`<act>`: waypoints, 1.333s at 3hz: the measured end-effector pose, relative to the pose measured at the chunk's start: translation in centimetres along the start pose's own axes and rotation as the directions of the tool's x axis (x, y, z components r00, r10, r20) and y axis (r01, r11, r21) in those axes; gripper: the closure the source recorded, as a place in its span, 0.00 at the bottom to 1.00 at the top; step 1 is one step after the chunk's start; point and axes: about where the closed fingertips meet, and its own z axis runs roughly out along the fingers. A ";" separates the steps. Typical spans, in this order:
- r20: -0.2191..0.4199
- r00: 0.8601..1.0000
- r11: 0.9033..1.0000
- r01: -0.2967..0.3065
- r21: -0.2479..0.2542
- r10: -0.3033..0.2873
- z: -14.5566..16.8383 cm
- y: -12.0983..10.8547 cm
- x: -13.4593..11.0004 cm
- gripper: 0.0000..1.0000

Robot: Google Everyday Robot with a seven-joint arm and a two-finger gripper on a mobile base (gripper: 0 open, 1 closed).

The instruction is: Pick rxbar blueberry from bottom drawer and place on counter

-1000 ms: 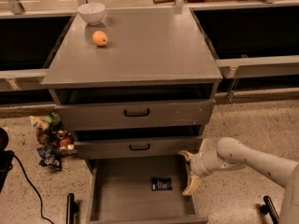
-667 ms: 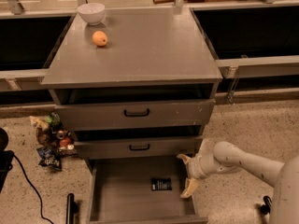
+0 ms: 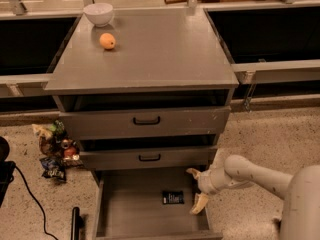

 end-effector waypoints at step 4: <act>0.067 0.993 0.995 -0.096 -0.039 0.099 12.3 0.8 5.4 0.00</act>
Offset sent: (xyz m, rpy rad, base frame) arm -0.0022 0.0463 -0.1159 0.0347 0.1127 -0.0403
